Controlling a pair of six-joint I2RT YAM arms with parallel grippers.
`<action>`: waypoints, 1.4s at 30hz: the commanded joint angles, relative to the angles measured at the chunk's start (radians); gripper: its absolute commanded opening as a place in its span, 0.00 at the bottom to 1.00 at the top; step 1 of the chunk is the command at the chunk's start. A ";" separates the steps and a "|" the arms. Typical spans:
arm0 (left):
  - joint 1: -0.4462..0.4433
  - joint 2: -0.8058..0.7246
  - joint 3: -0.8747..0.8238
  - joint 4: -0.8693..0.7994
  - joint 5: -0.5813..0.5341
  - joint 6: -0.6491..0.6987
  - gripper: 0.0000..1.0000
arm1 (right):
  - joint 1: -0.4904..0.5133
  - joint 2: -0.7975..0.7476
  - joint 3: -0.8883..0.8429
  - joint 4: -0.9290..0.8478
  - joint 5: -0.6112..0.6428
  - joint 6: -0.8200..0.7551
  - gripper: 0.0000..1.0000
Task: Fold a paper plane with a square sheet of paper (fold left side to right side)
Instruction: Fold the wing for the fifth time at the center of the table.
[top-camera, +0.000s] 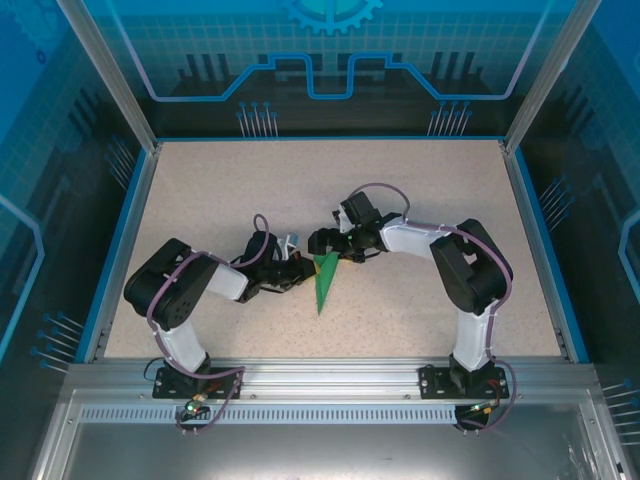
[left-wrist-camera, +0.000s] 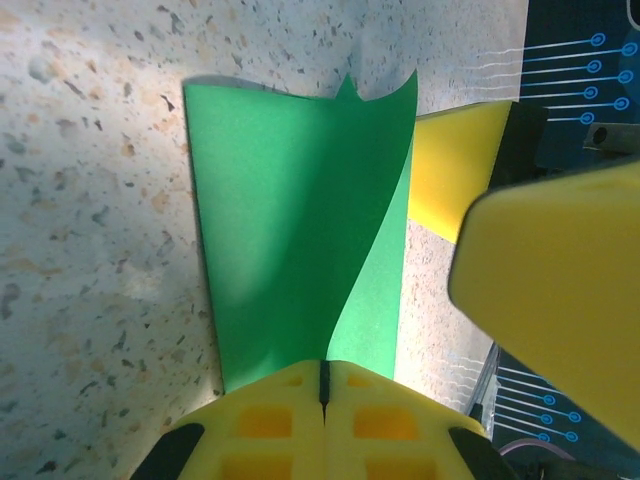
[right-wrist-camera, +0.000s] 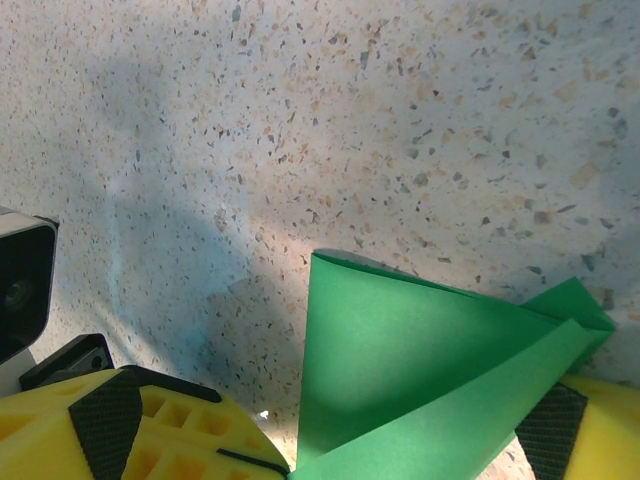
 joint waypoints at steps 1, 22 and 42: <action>0.013 0.019 0.022 -0.018 -0.020 0.030 0.00 | 0.017 0.046 -0.004 -0.095 0.024 -0.013 0.99; 0.025 0.058 0.001 -0.023 -0.050 0.041 0.00 | 0.022 0.043 -0.010 -0.080 0.012 -0.024 0.99; 0.024 0.086 -0.032 -0.020 -0.065 0.058 0.00 | -0.007 -0.195 -0.120 -0.015 -0.027 -0.017 0.66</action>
